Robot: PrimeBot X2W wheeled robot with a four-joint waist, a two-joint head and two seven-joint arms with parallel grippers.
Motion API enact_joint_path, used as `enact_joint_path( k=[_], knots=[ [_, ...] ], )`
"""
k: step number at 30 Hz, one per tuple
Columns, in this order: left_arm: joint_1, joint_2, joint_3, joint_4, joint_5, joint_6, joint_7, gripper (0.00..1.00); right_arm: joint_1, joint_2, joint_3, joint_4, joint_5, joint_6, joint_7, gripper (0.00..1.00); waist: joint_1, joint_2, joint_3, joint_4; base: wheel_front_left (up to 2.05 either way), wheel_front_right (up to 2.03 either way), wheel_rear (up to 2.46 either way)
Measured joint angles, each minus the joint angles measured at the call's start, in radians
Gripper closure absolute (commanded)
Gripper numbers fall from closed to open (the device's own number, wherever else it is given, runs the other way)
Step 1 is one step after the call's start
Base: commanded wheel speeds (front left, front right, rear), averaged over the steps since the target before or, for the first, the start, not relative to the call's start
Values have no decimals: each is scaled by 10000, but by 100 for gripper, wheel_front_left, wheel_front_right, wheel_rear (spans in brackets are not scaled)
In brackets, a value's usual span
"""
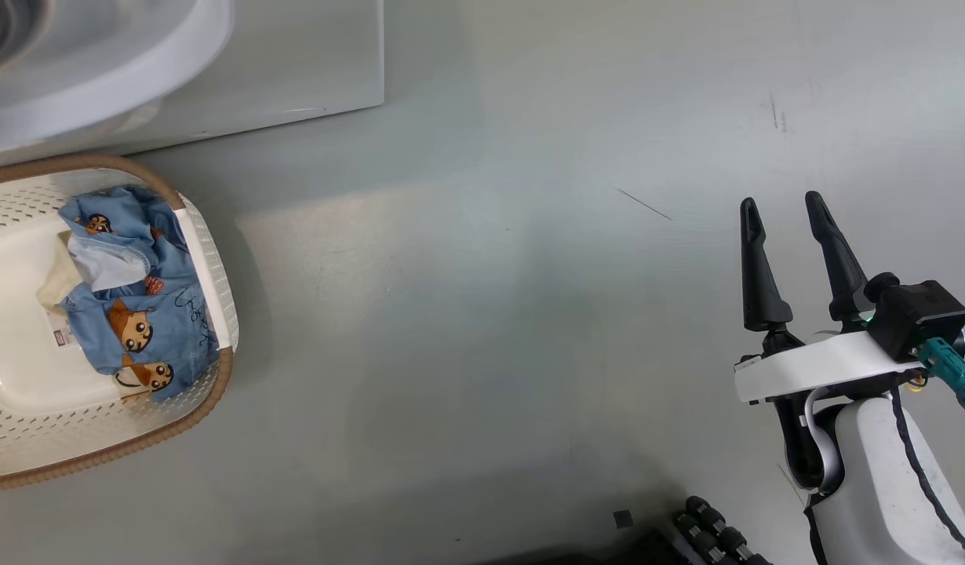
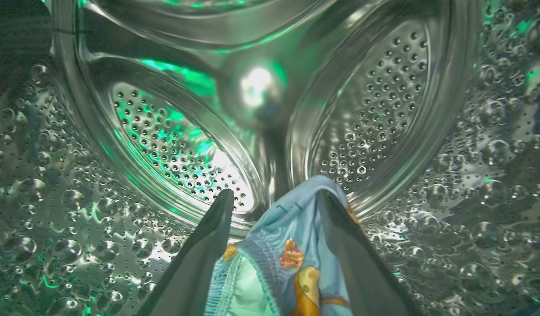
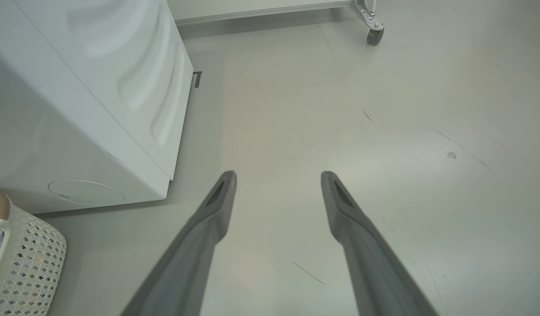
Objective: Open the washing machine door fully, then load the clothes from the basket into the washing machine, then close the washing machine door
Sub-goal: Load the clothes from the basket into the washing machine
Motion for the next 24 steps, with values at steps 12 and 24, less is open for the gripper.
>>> enact_joint_path(
  k=[12, 24],
  knots=[
    [611, -255, -71, 44, -244, 0, -46, 0, 0, -127, -146, 46, -192, 0, 0, 0, 0, 0, -595, 438, 0, 0, 0],
    [2191, -299, -178, -742, -393, 0, -48, 0, 4, -127, 81, 81, -295, 0, 0, 0, 0, 0, -1073, 743, 0, 0, 0]
  ],
)
